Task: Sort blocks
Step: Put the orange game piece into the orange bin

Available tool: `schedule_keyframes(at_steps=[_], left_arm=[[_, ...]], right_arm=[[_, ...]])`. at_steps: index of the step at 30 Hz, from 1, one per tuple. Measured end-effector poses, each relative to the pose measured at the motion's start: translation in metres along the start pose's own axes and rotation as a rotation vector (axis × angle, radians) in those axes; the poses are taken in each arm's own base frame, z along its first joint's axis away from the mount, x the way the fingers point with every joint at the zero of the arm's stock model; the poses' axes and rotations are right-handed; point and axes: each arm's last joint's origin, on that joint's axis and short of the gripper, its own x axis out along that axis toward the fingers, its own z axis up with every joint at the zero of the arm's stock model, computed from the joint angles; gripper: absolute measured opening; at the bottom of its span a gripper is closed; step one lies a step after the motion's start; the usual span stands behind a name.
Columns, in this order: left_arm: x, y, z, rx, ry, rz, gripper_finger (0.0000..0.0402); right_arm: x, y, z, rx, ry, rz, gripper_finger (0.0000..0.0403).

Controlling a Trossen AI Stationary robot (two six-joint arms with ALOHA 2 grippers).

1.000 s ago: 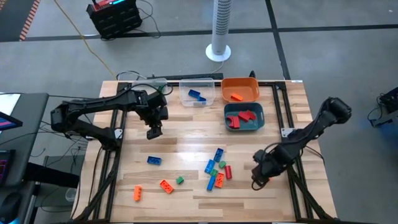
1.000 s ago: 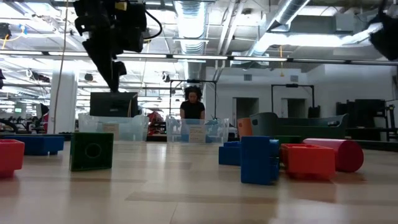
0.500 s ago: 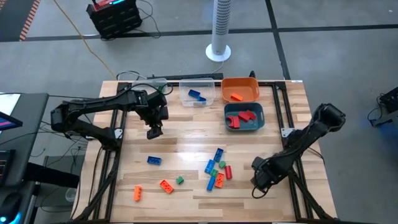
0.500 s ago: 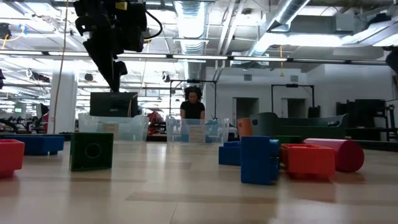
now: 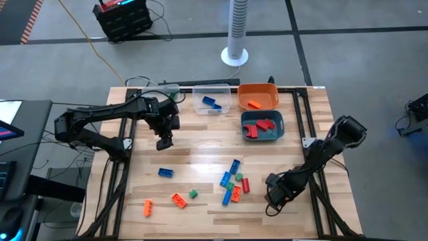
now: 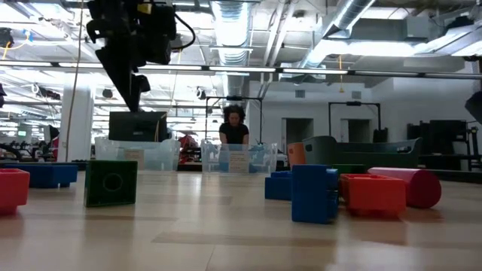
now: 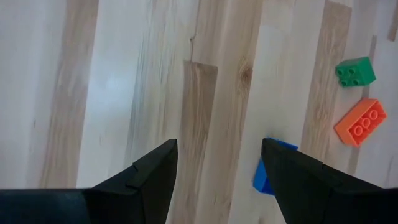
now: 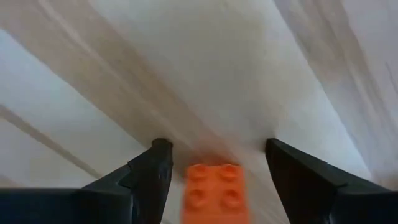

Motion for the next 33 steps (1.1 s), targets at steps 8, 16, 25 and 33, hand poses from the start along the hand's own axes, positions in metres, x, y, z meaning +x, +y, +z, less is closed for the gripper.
schedule_keyframes(at_steps=[8, 16, 25, 33], left_arm=[[0.000, 0.000, -0.002, -0.001, 0.018, -0.002, 0.0228], [0.000, 0.000, -0.002, 0.000, 0.016, -0.002, 0.0228], [0.000, 0.000, -0.003, -0.006, 0.033, -0.005, 0.0228], [0.000, 0.000, 0.000, 0.038, 0.002, 0.003, 0.0228]], right_arm=[[-0.006, -0.007, 0.004, -0.010, -0.040, -0.015, 0.0226], [-0.021, -0.013, 0.010, 0.025, -0.097, 0.023, 0.0164], [-0.069, -0.033, 0.017, 0.531, -0.063, 0.235, 0.0205], [-0.081, -0.043, -0.015, 0.744, 0.010, 0.243, 0.0301]])
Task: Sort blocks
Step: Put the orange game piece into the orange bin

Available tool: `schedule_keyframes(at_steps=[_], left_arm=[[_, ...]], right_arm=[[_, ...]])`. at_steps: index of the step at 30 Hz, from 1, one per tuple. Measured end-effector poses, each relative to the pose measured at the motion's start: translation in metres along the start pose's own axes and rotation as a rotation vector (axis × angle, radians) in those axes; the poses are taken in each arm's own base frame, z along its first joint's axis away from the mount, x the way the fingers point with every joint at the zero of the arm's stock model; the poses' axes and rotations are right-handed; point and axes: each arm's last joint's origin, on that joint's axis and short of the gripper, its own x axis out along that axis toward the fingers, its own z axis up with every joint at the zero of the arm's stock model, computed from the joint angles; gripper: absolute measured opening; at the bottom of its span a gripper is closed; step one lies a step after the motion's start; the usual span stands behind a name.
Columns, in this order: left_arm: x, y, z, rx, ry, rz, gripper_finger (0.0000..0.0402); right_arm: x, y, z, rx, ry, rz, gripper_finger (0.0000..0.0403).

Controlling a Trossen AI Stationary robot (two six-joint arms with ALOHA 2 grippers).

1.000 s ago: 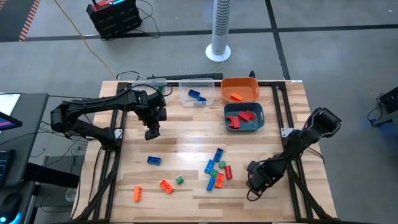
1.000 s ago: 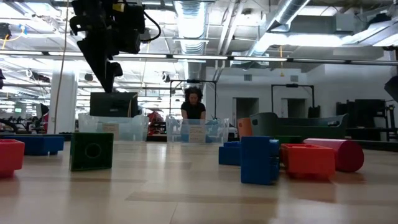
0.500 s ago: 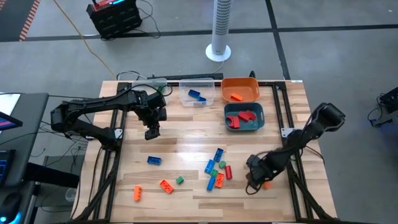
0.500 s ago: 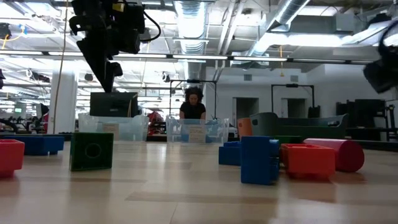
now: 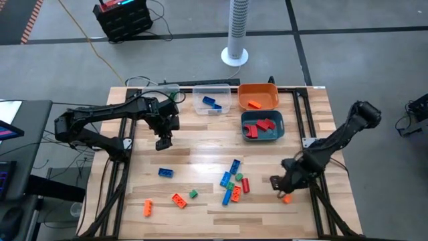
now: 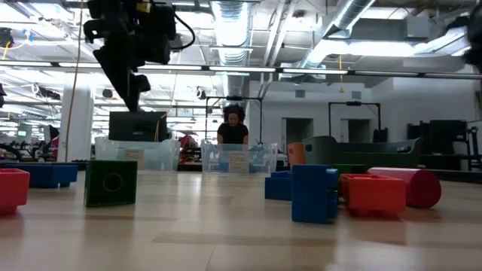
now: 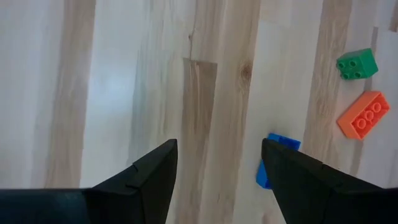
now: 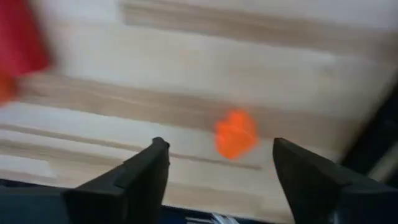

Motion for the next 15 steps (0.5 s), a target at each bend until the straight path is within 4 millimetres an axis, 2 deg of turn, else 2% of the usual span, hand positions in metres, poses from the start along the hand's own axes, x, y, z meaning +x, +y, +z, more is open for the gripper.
schedule_keyframes(at_steps=[4, 7, 15], left_arm=[[0.000, 0.001, 0.003, 0.032, -0.026, 0.009, 0.0228], [0.000, 0.001, 0.002, 0.019, -0.018, 0.035, 0.0228], [0.000, 0.003, 0.003, -0.015, -0.024, 0.071, 0.0228]], right_arm=[[0.001, -0.008, -0.013, 0.077, 0.027, -0.005, 0.0324], [0.003, -0.006, -0.024, 0.067, 0.128, -0.001, 0.0326], [0.010, -0.003, -0.025, 0.072, 0.107, -0.005, 0.0320]])
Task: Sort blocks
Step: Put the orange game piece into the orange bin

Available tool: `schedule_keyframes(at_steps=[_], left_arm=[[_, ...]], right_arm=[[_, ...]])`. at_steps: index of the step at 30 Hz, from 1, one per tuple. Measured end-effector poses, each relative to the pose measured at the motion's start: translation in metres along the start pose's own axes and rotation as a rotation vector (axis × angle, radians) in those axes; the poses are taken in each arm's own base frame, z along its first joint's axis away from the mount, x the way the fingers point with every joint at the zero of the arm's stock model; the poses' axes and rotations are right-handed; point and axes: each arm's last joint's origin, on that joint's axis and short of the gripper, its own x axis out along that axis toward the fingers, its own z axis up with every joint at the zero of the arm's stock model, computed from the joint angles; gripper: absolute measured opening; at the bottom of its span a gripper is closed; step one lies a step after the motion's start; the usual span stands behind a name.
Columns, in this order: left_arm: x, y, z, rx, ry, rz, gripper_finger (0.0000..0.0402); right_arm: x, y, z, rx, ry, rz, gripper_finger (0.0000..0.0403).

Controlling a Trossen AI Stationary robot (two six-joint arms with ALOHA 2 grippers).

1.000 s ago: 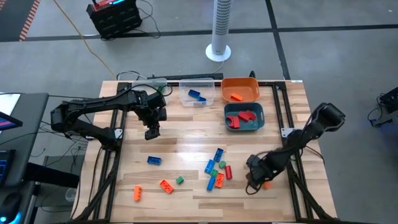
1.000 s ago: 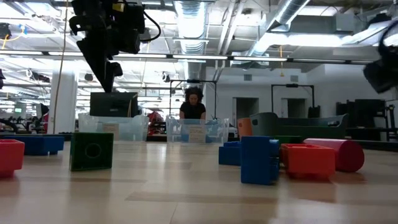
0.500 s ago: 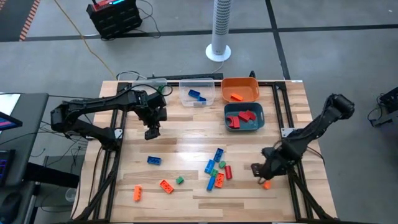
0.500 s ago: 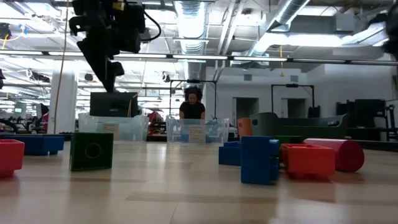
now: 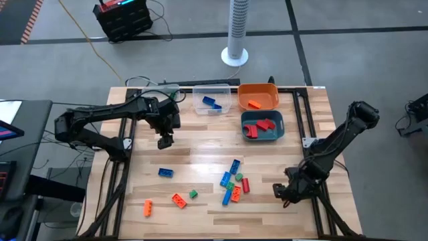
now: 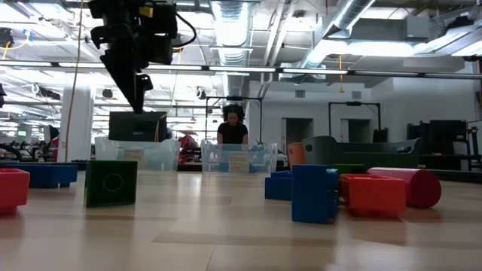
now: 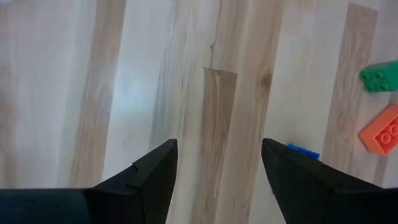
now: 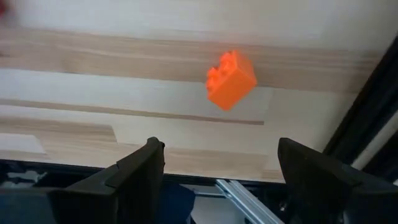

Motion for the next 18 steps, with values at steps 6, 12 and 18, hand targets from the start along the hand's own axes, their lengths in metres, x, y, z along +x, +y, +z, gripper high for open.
schedule_keyframes(at_steps=[6, 12, 18], left_arm=[[0.000, 0.002, 0.003, 0.032, -0.029, 0.049, 0.0228], [-0.001, 0.006, 0.007, 0.051, -0.056, 0.176, 0.0228], [-0.001, 0.006, 0.007, -0.060, -0.062, 0.187, 0.0228]], right_arm=[[-0.001, -0.003, 0.000, -0.011, -0.014, -0.001, 0.0320], [-0.004, 0.003, 0.007, -0.026, -0.084, 0.065, 0.0320], [-0.004, 0.001, 0.010, -0.059, -0.101, 0.026, 0.0320]])
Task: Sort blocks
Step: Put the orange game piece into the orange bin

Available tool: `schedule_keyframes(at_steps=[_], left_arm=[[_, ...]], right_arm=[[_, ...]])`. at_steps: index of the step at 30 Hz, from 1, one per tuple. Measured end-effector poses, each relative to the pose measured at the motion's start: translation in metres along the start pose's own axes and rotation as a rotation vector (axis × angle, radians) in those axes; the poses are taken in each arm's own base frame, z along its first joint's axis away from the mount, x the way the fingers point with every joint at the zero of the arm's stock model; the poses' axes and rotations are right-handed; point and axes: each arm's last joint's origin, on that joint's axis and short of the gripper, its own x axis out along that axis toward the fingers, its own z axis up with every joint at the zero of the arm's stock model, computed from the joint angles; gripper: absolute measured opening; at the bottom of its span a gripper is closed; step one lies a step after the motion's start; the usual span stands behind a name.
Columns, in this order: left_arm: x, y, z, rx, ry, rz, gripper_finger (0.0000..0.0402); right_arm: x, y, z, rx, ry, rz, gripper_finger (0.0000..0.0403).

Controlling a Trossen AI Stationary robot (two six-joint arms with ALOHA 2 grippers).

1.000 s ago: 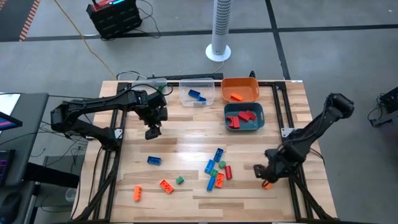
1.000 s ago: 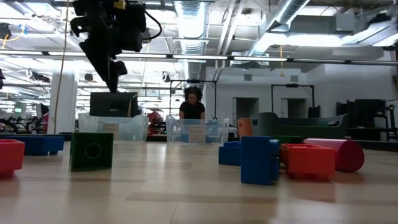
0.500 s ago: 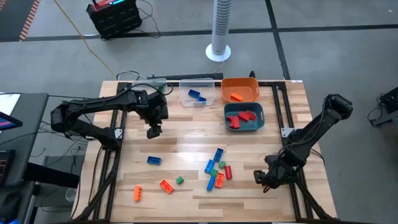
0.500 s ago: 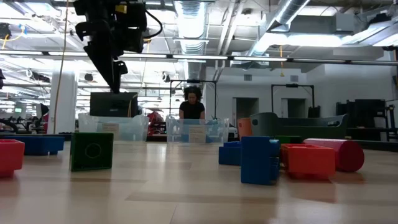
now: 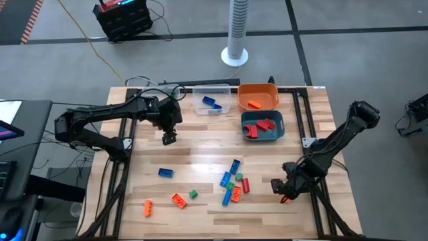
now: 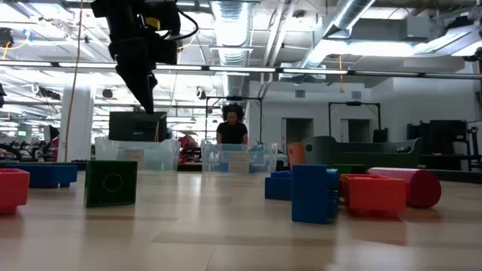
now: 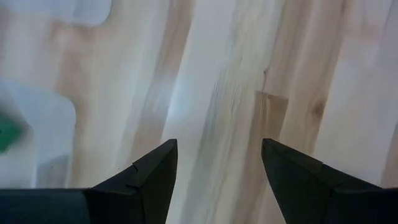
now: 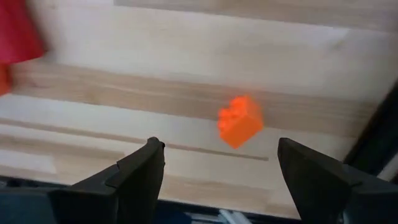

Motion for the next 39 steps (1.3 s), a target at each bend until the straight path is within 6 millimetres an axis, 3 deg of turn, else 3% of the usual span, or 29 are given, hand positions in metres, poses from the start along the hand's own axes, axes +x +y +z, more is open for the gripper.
schedule_keyframes(at_steps=[5, 10, 14, 20, 27, 39], left_arm=[[0.000, 0.000, 0.000, -0.177, 0.001, 0.000, 0.0228], [0.000, 0.000, 0.000, -0.212, 0.000, -0.001, 0.0228], [0.000, 0.000, 0.000, -0.176, -0.001, 0.000, 0.0228], [0.000, 0.000, 0.000, -0.204, -0.001, 0.000, 0.0228], [0.000, 0.000, 0.000, -0.209, 0.002, -0.001, 0.0228], [0.000, 0.000, 0.000, -0.208, 0.003, -0.001, 0.0228]], right_arm=[[-0.002, -0.006, -0.016, 0.011, 0.065, 0.006, 0.0320], [-0.004, -0.008, -0.031, -0.028, 0.106, 0.001, 0.0320], [0.016, -0.013, -0.024, -0.020, 0.002, -0.084, 0.0320], [0.045, -0.009, -0.022, -0.035, -0.026, -0.043, 0.0320], [0.063, -0.007, -0.022, -0.032, -0.063, -0.080, 0.0318], [0.075, -0.005, -0.022, -0.035, -0.077, -0.095, 0.0233]])
